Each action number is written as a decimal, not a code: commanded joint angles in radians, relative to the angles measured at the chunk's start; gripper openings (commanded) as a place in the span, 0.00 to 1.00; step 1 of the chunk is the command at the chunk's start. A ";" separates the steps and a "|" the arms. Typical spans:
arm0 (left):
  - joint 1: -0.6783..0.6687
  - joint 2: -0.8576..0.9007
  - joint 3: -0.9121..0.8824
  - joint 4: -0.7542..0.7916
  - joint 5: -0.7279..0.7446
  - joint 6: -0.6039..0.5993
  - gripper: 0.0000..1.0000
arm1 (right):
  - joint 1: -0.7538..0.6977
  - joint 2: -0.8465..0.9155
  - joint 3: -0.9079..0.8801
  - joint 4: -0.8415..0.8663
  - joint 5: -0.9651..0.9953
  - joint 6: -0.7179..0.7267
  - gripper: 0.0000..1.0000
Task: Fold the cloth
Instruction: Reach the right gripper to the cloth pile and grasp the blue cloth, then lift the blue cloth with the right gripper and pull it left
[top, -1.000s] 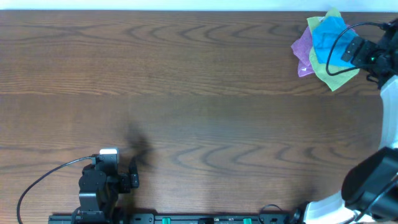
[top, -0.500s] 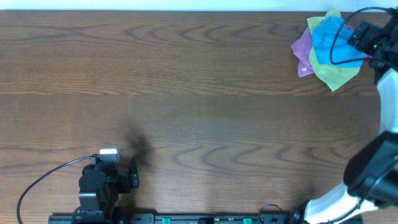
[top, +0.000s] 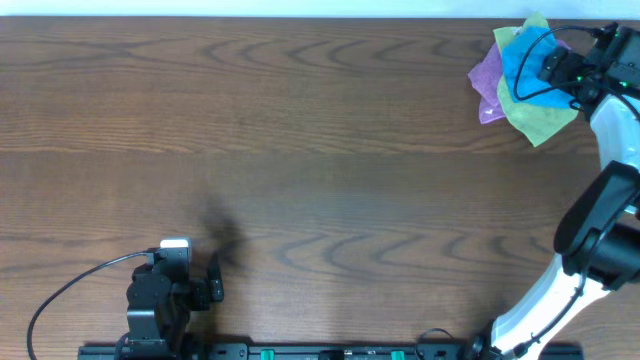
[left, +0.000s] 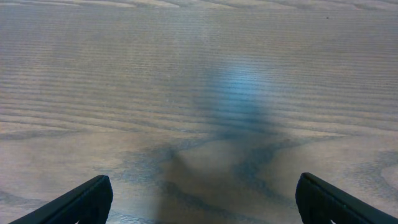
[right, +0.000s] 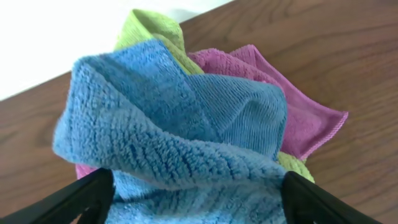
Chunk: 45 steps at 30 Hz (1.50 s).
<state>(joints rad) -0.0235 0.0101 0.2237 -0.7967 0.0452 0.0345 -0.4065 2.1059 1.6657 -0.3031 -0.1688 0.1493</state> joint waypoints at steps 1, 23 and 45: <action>-0.005 -0.006 -0.037 -0.037 -0.001 0.011 0.95 | -0.005 0.023 0.027 0.000 -0.019 0.010 0.84; -0.005 -0.006 -0.037 -0.037 -0.001 0.011 0.95 | -0.005 0.023 0.028 -0.079 -0.032 -0.008 0.01; -0.005 -0.006 -0.037 -0.037 -0.001 0.011 0.95 | 0.221 -0.502 0.029 -0.554 -0.046 -0.069 0.02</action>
<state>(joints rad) -0.0235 0.0101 0.2237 -0.7967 0.0452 0.0345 -0.2600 1.6501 1.6840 -0.8272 -0.2073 0.0940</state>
